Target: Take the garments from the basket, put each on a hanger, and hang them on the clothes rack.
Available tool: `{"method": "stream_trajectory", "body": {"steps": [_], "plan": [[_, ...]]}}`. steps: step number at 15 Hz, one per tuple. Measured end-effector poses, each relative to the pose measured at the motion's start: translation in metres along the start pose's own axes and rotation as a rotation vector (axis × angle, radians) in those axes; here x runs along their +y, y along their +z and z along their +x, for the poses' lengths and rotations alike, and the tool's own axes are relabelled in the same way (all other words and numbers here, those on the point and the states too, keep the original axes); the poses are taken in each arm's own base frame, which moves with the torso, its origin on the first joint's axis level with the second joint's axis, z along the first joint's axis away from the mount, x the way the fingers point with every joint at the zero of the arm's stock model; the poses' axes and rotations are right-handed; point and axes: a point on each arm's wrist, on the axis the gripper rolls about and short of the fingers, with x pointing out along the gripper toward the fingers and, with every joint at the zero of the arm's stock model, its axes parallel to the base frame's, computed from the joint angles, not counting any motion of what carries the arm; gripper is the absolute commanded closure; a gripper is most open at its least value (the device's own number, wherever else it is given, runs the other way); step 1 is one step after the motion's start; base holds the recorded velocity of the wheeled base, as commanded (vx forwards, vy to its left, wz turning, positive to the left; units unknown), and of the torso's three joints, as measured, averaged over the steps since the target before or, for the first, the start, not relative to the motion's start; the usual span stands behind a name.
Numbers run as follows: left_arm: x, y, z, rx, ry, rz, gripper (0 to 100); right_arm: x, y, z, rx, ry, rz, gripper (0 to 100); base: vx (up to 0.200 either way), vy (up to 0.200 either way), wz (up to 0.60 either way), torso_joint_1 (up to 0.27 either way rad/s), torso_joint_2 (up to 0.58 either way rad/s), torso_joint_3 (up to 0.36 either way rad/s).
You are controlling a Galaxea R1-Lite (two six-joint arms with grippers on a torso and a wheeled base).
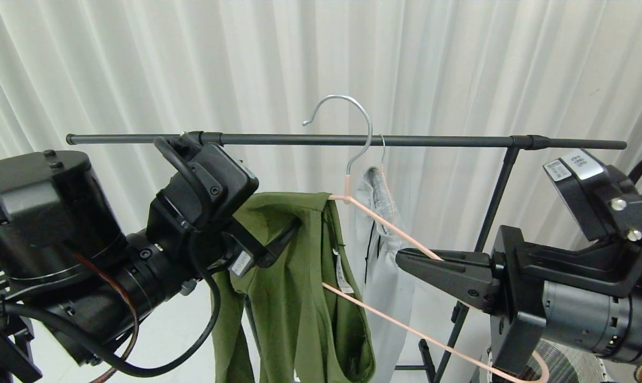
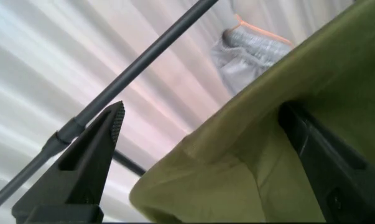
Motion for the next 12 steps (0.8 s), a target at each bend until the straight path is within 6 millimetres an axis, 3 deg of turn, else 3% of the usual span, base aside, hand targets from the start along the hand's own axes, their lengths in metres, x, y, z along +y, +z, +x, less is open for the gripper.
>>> {"method": "stream_trajectory", "body": {"steps": [12], "plan": [[-0.004, -0.003, 0.006, -0.035, -0.033, 0.014, 0, 0.010, -0.017, -0.002, 0.062, 0.077, -0.008, 100, 0.000, 0.000, 0.00, 0.000, 0.00, 0.000]]}}
